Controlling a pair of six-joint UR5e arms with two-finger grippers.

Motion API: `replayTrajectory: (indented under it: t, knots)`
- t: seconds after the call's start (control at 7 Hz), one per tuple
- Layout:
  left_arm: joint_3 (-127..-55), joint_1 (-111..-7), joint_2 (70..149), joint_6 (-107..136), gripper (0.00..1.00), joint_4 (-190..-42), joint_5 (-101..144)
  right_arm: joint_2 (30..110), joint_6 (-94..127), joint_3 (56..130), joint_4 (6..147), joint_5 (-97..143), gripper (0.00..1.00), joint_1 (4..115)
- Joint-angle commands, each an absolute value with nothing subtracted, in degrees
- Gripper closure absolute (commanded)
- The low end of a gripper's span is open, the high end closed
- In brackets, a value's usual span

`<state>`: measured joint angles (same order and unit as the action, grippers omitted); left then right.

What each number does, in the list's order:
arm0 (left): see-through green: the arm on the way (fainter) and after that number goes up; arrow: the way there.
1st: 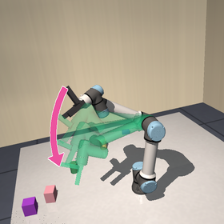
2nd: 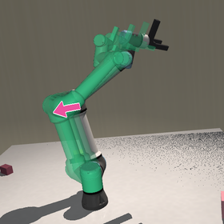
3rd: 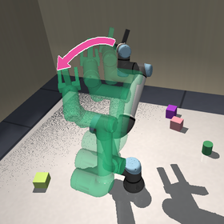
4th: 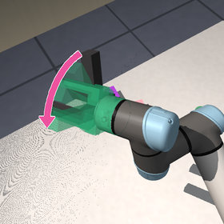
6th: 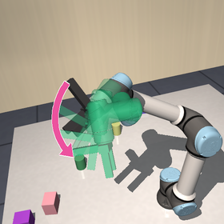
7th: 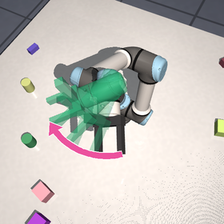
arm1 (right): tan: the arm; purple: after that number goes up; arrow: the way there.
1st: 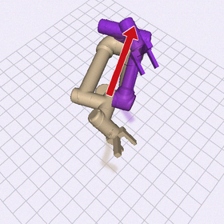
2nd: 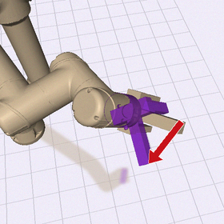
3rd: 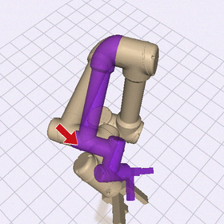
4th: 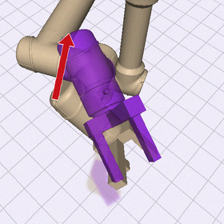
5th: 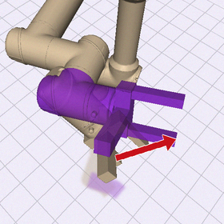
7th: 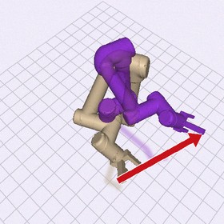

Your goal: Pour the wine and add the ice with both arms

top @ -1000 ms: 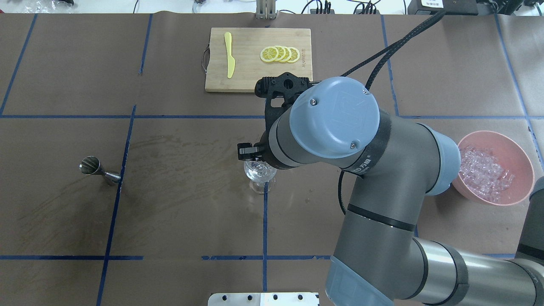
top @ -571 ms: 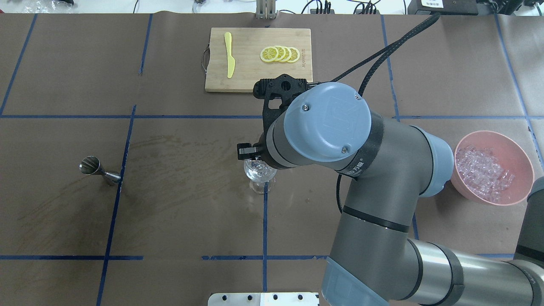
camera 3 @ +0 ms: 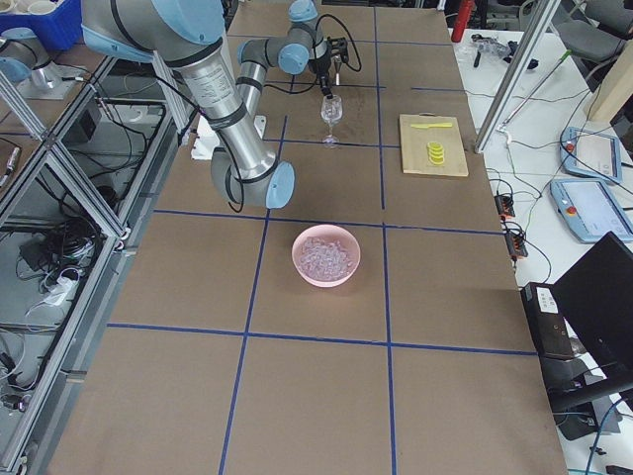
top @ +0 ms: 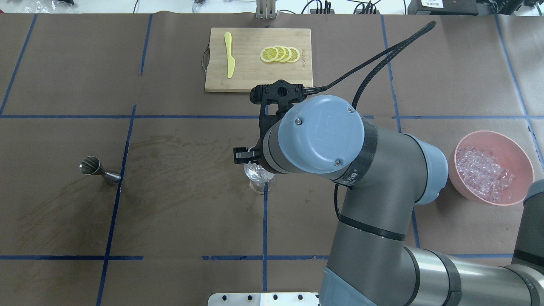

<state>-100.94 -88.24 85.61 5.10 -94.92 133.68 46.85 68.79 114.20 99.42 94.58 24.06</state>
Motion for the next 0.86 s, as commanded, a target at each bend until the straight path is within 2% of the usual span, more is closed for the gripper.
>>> replayTrajectory:
  t: [0.0, 0.29, 0.71]
  knots:
    - [-100.99, -88.24, 85.61, 5.1, 0.0, -94.92, 133.68, 46.93, 68.73, 114.43, 99.49, 94.39, 0.0, 23.99]
    - [-100.81, -88.15, 85.61, 5.1, 0.0, -94.83, 133.68, 49.29, 66.72, 114.43, 99.67, 98.75, 0.0, 29.49]
    - [-100.55, -88.07, 84.99, 5.01, 0.0, -94.49, 133.59, 58.5, 47.28, 115.05, 99.49, 112.37, 0.0, 44.24]
